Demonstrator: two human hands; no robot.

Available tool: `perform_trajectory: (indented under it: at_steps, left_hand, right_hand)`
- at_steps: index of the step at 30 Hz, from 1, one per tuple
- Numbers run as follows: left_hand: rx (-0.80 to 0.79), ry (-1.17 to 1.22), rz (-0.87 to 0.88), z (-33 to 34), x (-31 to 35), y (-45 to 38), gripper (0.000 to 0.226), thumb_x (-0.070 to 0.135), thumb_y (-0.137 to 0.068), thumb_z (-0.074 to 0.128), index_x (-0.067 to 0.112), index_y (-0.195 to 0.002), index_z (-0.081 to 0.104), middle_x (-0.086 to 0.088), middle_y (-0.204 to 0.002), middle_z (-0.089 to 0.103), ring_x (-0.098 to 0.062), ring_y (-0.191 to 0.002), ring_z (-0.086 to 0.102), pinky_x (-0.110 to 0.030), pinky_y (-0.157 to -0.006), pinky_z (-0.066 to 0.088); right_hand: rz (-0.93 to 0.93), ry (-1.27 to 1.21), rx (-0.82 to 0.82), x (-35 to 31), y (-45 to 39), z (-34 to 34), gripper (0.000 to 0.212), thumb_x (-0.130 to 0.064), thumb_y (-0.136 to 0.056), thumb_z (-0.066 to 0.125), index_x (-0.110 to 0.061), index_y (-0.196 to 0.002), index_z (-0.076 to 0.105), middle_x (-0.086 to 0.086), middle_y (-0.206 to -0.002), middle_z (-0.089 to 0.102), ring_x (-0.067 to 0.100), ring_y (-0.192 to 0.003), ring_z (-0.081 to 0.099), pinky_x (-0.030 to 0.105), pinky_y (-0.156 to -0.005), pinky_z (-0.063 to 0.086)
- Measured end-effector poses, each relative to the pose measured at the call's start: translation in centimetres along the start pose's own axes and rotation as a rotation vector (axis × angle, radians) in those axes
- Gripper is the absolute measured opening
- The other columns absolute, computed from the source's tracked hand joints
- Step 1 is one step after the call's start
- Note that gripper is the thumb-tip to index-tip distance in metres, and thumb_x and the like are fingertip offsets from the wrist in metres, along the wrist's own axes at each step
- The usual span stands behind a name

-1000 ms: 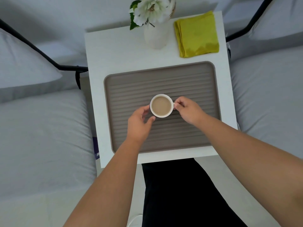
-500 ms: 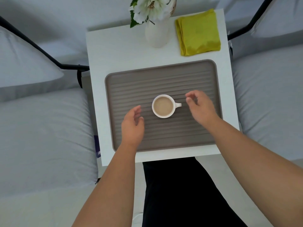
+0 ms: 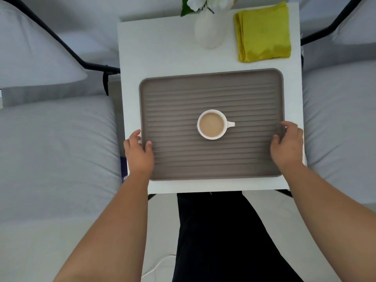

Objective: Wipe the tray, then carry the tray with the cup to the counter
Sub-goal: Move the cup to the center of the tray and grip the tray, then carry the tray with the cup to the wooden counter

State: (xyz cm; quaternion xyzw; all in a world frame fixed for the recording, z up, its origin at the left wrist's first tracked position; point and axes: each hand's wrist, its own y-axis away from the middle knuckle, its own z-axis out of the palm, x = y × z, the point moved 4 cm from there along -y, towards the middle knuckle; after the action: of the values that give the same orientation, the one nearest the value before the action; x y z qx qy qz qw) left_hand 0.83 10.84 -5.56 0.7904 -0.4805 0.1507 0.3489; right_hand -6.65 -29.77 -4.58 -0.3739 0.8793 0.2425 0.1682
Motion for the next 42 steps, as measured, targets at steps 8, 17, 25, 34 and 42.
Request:
perform_trajectory:
  at_steps: [8, 17, 25, 34, 42]
  left_hand:
    - [0.007, 0.040, -0.106, 1.1, -1.0, -1.4, 0.044, 0.029, -0.100, 0.047, 0.027, -0.143, 0.040, -0.007, -0.117, 0.059, -0.019, -0.105, 0.058, -0.032, -0.098, 0.044]
    - [0.074, 0.094, -0.074, 0.2, -1.9, -1.2, 0.044, 0.032, -0.100, 0.047, 0.023, -0.143, 0.044, 0.004, -0.127, 0.056, -0.011, -0.115, 0.054, -0.029, -0.104, 0.040]
    - [0.131, 0.150, -0.037, -4.3, -0.7, 0.9, 0.043, 0.028, -0.100, 0.049, 0.016, -0.142, 0.046, -0.005, -0.136, 0.055, -0.018, -0.126, 0.051, -0.026, -0.106, 0.037]
    - [0.186, 0.145, -0.043, -14.3, 1.5, 5.4, 0.041, 0.028, -0.098, 0.054, 0.019, -0.137, 0.052, -0.003, -0.098, 0.063, -0.024, -0.091, 0.059, -0.036, -0.088, 0.045]
    - [0.231, 0.239, -0.064, -23.6, 1.9, 10.4, 0.036, 0.030, -0.096, 0.058, 0.022, -0.131, 0.058, 0.002, -0.088, 0.065, -0.018, -0.080, 0.062, -0.036, -0.075, 0.050]
  right_hand:
    - [0.142, -0.043, 0.023, 0.7, -1.5, 1.0, 0.036, -0.016, -0.096, 0.045, -0.010, -0.131, 0.046, 0.015, -0.129, 0.048, 0.031, -0.111, 0.052, 0.034, -0.095, 0.039]
    - [0.084, -0.073, 0.076, -0.1, -1.2, 1.0, 0.029, -0.017, -0.098, 0.042, -0.007, -0.124, 0.051, 0.015, -0.122, 0.052, 0.029, -0.105, 0.053, 0.030, -0.089, 0.039]
    - [0.030, -0.135, 0.083, -3.4, 0.1, -1.8, 0.029, -0.018, -0.097, 0.044, -0.011, -0.124, 0.052, 0.012, -0.120, 0.053, 0.021, -0.099, 0.053, 0.015, -0.080, 0.029]
    - [-0.104, -0.090, 0.030, -10.2, 3.7, -7.8, 0.029, -0.019, -0.094, 0.050, -0.010, -0.122, 0.055, 0.014, -0.104, 0.060, 0.028, -0.096, 0.054, 0.033, -0.081, 0.040]
    - [-0.236, -0.124, -0.012, -16.9, 7.2, -13.0, 0.024, -0.021, -0.092, 0.051, -0.018, -0.115, 0.057, 0.007, -0.100, 0.063, 0.025, -0.084, 0.054, 0.034, -0.074, 0.040]
